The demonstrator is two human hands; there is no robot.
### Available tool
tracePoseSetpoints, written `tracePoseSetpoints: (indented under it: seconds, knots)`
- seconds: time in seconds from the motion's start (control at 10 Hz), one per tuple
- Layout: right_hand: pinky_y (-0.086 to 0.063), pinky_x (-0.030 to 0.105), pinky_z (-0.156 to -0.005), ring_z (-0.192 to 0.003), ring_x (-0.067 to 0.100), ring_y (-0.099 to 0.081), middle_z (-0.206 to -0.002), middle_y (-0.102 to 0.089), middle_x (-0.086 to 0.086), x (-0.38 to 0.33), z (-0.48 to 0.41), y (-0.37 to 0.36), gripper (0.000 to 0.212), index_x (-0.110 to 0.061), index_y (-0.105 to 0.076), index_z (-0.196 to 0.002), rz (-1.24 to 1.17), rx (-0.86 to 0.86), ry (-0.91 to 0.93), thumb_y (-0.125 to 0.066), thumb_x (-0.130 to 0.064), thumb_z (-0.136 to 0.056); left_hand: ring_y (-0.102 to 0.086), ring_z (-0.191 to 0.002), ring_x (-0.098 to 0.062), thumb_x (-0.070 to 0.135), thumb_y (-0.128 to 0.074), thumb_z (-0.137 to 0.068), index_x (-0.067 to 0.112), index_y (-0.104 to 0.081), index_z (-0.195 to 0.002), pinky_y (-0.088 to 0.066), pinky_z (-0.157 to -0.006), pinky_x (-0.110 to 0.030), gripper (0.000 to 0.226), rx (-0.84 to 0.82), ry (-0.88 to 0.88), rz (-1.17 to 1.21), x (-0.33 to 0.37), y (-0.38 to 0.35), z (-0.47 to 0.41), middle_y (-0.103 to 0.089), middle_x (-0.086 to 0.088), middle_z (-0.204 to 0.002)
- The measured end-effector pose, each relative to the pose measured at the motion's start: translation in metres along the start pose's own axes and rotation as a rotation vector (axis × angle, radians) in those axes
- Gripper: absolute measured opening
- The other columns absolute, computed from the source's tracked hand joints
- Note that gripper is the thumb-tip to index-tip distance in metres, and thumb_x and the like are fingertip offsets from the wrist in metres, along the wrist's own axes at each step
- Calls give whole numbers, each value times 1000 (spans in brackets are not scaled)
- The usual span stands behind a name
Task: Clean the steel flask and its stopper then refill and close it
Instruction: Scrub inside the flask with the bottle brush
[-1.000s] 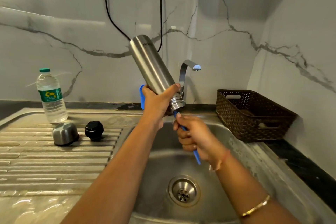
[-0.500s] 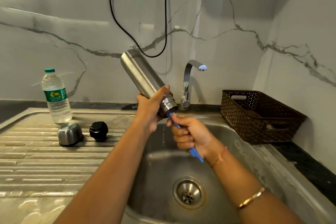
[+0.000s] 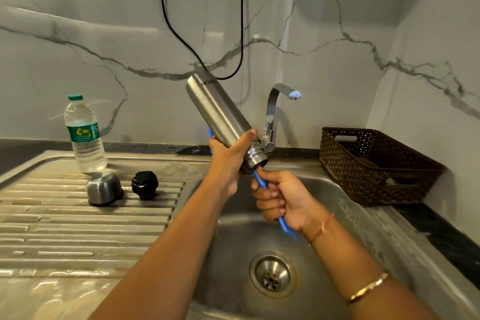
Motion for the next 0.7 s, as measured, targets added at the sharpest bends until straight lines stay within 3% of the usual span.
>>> tracePoseSetpoints:
  seconds: [0.1, 0.2, 0.3, 0.4, 0.5, 0.6, 0.7]
  knots:
    - [-26, 22, -39, -39, 11, -35, -52, -39, -3, 0, 1, 5, 33, -12, -55, -79, 590, 315, 328, -39, -34, -98, -65, -88, -22, 22, -77, -77, 17, -28, -125, -58, -76, -45, 69, 36, -59, -82, 2, 0, -1, -56, -9, -107]
    - [-30, 23, -43, -46, 16, -52, -65, -56, -3, 4, 6, 6, 25, -16, -58, -90, 1633, 804, 940, -41, -33, -93, -65, -85, -21, 22, -77, -77, 19, -24, -126, -58, -79, -48, 72, 96, -82, -57, 6, 0, 1, -56, -7, -103]
    - [-32, 24, -42, -48, 25, -59, -67, -62, 5, 7, 6, 6, 25, -11, -63, -94, 1722, 833, 974, -41, -24, -92, -64, -82, -18, 22, -76, -79, 20, -24, -125, -58, -79, -48, 69, 101, -85, -54, 6, 0, 4, -54, -4, -98]
    - [-32, 24, -46, -45, 16, -44, -57, -49, 2, 4, 3, -1, 22, -13, -56, -86, 839, 335, 574, -42, -22, -99, -63, -86, -22, 22, -76, -79, 20, -26, -122, -56, -81, -53, 66, 73, -97, -102, 7, 2, 5, -55, -6, -99]
    - [-19, 18, -37, -35, 8, -27, -50, -34, -2, 4, -1, 2, 27, -12, -52, -78, 319, 125, 384, -42, -24, -100, -63, -91, -23, 22, -74, -79, 22, -28, -119, -57, -81, -48, 61, 28, -102, -112, 9, 2, 4, -55, -7, -105]
    - [-33, 27, -46, -49, 19, -53, -64, -56, 0, 3, 4, 11, 26, -14, -58, -87, 1445, 628, 823, -39, -28, -98, -63, -82, -19, 23, -76, -79, 21, -25, -123, -58, -78, -49, 67, 62, -100, -108, 9, -2, 5, -55, -5, -100]
    - [-35, 28, -44, -50, 24, -59, -64, -62, 3, 10, 2, 9, 29, -13, -60, -95, 1643, 710, 861, -34, -25, -95, -62, -80, -17, 22, -76, -79, 18, -24, -126, -57, -80, -51, 70, 81, -76, -83, 3, -4, 6, -55, -5, -98]
Point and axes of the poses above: each hand's wrist, its own z-axis away from the middle knuckle, its own y-axis out of the back of the hand, x = y × z, the point moved 3 cm from there along -z, towards the middle knuckle
